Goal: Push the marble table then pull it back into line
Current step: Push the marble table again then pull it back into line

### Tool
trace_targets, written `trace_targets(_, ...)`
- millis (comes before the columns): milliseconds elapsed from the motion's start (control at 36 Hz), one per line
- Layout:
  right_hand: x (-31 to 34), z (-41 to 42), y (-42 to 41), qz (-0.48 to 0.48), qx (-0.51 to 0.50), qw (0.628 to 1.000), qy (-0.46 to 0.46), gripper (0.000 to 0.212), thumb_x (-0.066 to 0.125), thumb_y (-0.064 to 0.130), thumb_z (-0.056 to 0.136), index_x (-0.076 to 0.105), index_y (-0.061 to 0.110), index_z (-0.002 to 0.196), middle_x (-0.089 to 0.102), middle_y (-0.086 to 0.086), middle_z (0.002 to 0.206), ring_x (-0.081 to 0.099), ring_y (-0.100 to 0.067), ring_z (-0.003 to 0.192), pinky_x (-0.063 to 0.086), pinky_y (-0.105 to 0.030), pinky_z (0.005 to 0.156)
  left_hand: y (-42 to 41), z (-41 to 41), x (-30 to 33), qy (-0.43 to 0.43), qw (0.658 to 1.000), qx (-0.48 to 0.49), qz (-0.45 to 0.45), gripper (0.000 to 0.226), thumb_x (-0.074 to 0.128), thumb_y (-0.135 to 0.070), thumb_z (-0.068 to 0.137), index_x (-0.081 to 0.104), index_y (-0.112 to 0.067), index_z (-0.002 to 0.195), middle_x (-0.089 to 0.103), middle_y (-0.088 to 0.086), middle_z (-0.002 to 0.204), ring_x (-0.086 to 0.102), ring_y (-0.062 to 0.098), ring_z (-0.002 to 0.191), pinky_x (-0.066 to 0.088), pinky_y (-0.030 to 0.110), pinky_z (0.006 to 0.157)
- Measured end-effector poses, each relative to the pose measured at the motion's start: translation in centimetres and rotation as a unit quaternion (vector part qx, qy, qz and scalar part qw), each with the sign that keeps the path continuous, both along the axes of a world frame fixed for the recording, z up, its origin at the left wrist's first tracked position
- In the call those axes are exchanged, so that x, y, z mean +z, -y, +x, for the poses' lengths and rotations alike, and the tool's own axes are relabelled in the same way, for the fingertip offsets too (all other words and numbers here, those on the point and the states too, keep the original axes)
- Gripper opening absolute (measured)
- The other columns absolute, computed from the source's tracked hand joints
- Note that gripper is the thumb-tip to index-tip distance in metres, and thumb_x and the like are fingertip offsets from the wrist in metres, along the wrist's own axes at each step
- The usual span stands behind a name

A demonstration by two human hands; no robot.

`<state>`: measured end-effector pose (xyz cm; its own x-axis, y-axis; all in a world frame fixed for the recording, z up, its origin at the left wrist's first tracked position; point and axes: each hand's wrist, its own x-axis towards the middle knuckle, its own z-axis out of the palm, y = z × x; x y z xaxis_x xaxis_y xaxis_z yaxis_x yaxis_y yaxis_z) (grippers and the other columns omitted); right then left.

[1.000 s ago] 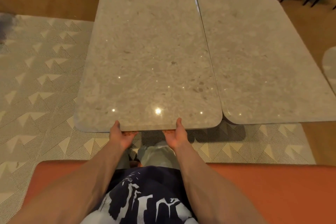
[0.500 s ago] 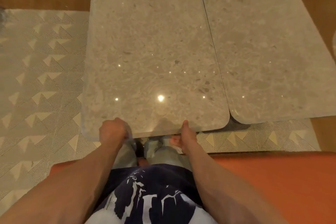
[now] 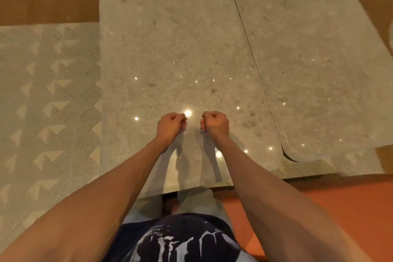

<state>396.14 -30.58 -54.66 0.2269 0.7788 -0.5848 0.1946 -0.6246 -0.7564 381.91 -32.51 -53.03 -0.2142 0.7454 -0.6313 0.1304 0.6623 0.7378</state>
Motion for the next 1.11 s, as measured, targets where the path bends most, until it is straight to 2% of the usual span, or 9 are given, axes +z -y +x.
trace_targets(111, -0.1, -3.5, -0.6, -0.036, 0.074, 0.995, 0.061, 0.029, 0.055, 0.022, 0.089, 0.069, 0.0, 0.076, 0.073, -0.022, 0.085, 0.068, -0.038, 0.087, 0.055, -0.046, 0.083, 0.4, -6.0, -1.1, -0.034, 0.998, 0.028, -0.039, 0.032, 0.059, -0.029, 0.091, 0.074, -0.001, 0.091, 0.075, 0.02, 0.095, 0.068, 0.039, 0.098, 0.054, 0.052, 0.094)
trace_targets(222, 0.1, -7.0, -0.7, -0.083, 0.144, 0.982, 0.086, 0.021, 0.048, 0.021, 0.092, 0.06, 0.01, 0.079, 0.061, -0.012, 0.084, 0.055, -0.025, 0.082, 0.042, -0.033, 0.075, 0.2, -11.6, -1.6, -0.044, 0.996, 0.062, -0.048, 0.027, 0.06, -0.029, 0.091, 0.076, -0.008, 0.088, 0.075, 0.016, 0.095, 0.068, 0.038, 0.099, 0.052, 0.053, 0.097)
trace_targets(333, 0.9, -12.0, -1.6, -0.067, 0.105, 0.99, 0.069, 0.027, 0.051, 0.018, 0.089, 0.055, 0.016, 0.063, 0.06, -0.008, 0.08, 0.053, -0.021, 0.079, 0.04, -0.03, 0.073, -1.4, -16.6, -1.0, -0.025, 0.996, 0.084, -0.021, 0.026, 0.06, -0.033, 0.085, 0.074, -0.012, 0.081, 0.075, 0.015, 0.095, 0.067, 0.034, 0.094, 0.052, 0.046, 0.092)
trace_targets(417, 1.9, -17.0, -3.2, -0.03, 0.093, 0.994, 0.043, 0.019, 0.053, 0.023, 0.092, 0.063, 0.016, 0.077, 0.063, -0.004, 0.089, 0.055, -0.019, 0.087, 0.042, -0.031, 0.08, -3.3, -20.2, -0.5, 0.004, 0.997, 0.082, -0.001, 0.023, 0.062, -0.033, 0.083, 0.07, -0.013, 0.074, 0.071, 0.011, 0.086, 0.062, 0.025, 0.084, 0.047, 0.041, 0.081)
trace_targets(528, 2.9, -24.2, -6.3, 0.029, 0.029, 0.999, -0.012, 0.023, 0.055, 0.027, 0.096, 0.072, 0.014, 0.105, 0.073, -0.008, 0.105, 0.067, -0.024, 0.1, 0.053, -0.037, 0.09, -7.0, -24.4, 0.9, 0.066, 0.991, 0.103, 0.056, 0.017, 0.061, -0.019, 0.094, 0.074, -0.008, 0.092, 0.073, 0.015, 0.1, 0.067, 0.026, 0.092, 0.053, 0.043, 0.09)
trace_targets(611, 3.3, -30.7, -8.7, 0.097, -0.036, 0.993, -0.056, 0.019, 0.055, 0.027, 0.098, 0.071, 0.019, 0.104, 0.073, -0.003, 0.1, 0.068, -0.02, 0.094, 0.056, -0.023, 0.071, -9.4, -30.0, 2.3, 0.101, 0.983, 0.091, 0.124, 0.025, 0.056, -0.019, 0.098, 0.072, -0.003, 0.107, 0.073, 0.015, 0.108, 0.068, 0.028, 0.102, 0.054, 0.044, 0.092)
trace_targets(722, 4.3, -38.6, -10.5, 0.146, -0.087, 0.982, -0.085, 0.026, 0.05, 0.024, 0.102, 0.07, 0.011, 0.113, 0.071, -0.007, 0.112, 0.068, -0.022, 0.102, 0.053, -0.032, 0.085, -10.6, -39.8, 5.4, 0.112, 0.97, 0.035, 0.214, 0.025, 0.049, -0.024, 0.103, 0.072, -0.014, 0.106, 0.073, 0.003, 0.11, 0.067, 0.02, 0.106, 0.052, 0.039, 0.094)
trace_targets(917, 13.1, -51.9, -14.2, 0.169, -0.086, 0.969, -0.159, 0.018, 0.052, 0.021, 0.101, 0.069, 0.017, 0.095, 0.069, -0.009, 0.102, 0.063, -0.017, 0.091, 0.051, -0.033, 0.083, -15.5, -55.7, 14.8, 0.077, 0.958, 0.085, 0.264, 0.025, 0.048, -0.024, 0.102, 0.072, -0.018, 0.102, 0.073, 0.007, 0.112, 0.066, 0.031, 0.111, 0.051, 0.051, 0.099)
trace_targets(1111, 22.5, -58.7, -22.9, 0.287, -0.038, 0.94, -0.182, 0.018, 0.052, 0.018, 0.102, 0.069, 0.014, 0.099, 0.071, -0.006, 0.102, 0.066, -0.018, 0.094, 0.052, -0.033, 0.082, -23.8, -62.2, 23.2, 0.088, 0.924, 0.089, 0.362, 0.02, 0.052, -0.017, 0.098, 0.072, -0.016, 0.097, 0.074, 0.002, 0.1, 0.068, 0.022, 0.1, 0.053, 0.04, 0.088)
